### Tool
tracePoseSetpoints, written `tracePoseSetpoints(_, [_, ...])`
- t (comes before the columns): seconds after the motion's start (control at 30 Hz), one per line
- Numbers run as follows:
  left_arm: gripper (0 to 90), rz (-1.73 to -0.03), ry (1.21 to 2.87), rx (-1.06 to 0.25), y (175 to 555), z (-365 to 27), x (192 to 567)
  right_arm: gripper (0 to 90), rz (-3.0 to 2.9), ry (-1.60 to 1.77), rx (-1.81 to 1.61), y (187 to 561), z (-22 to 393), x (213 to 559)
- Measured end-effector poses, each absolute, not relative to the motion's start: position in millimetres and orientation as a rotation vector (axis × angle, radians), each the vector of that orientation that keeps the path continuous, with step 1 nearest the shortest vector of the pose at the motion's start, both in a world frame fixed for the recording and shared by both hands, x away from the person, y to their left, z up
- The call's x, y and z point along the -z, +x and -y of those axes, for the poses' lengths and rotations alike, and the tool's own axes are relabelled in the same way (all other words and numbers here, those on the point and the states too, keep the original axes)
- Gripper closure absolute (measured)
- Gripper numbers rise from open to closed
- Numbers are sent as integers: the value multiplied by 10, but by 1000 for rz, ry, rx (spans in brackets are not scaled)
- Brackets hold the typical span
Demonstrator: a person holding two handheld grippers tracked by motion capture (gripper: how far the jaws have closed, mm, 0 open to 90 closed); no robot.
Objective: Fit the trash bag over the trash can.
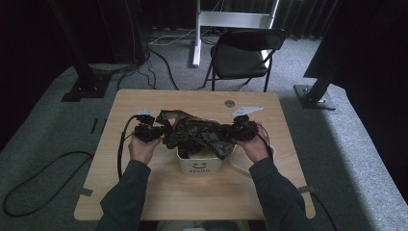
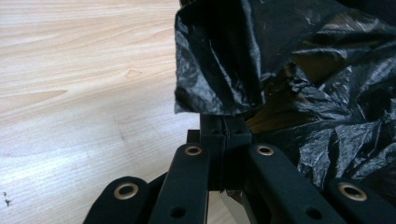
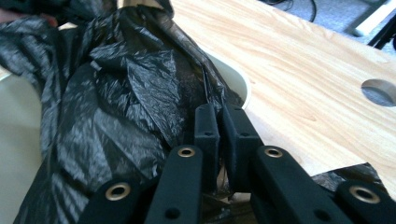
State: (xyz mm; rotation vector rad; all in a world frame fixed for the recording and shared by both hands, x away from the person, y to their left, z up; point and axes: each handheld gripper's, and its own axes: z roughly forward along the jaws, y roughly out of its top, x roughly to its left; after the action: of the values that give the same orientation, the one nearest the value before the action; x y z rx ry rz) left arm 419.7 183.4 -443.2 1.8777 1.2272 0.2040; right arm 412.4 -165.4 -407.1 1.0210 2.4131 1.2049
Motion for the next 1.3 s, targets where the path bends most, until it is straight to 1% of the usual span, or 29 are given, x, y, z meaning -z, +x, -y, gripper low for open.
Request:
tracePoseSetpoints(0.13, [898,-1231,1883,-190,4189,-1838,4459,898,-2383,1044,-1171,4203,1636,4040])
tracePoseSetpoints(0.4, [897,-1230,1899,-170,4178,-1812,4507,900,-2378,1064,-1113,4368,1591,4062])
tracePoseSetpoints(0.6, [897,-1224,1912,-142,4158,-1796,4544,900,-2385,1136,-1086,4547,1599,4178])
tracePoseSetpoints(0.9, [895,-1244,1916,-82,4102,-1823,4699,894,-2435,1164,-980,4573,1596,4280])
tracePoseSetpoints(0.97, [894,-1245,1905,-75,4093,-1842,4710,855,-2428,1170,-986,4552,1625,4263])
tracePoseSetpoints(1.0, [892,-1246,1897,-73,4089,-1845,4710,805,-2417,1165,-994,4533,1645,4248])
tracePoseSetpoints(1.13, [889,-1232,1883,-69,4066,-1860,4685,712,-2382,1155,-1031,4449,1729,4158])
tracePoseSetpoints(1.17, [889,-1232,1883,-69,4066,-1860,4685,712,-2382,1155,-1031,4449,1729,4158])
tracePoseSetpoints(1.2, [889,-1216,1879,-68,4047,-1866,4658,678,-2347,1149,-1069,4374,1804,4060])
tracePoseSetpoints(1.3, [889,-1211,1873,-65,4029,-1861,4641,650,-2321,1135,-1109,4276,1868,3944])
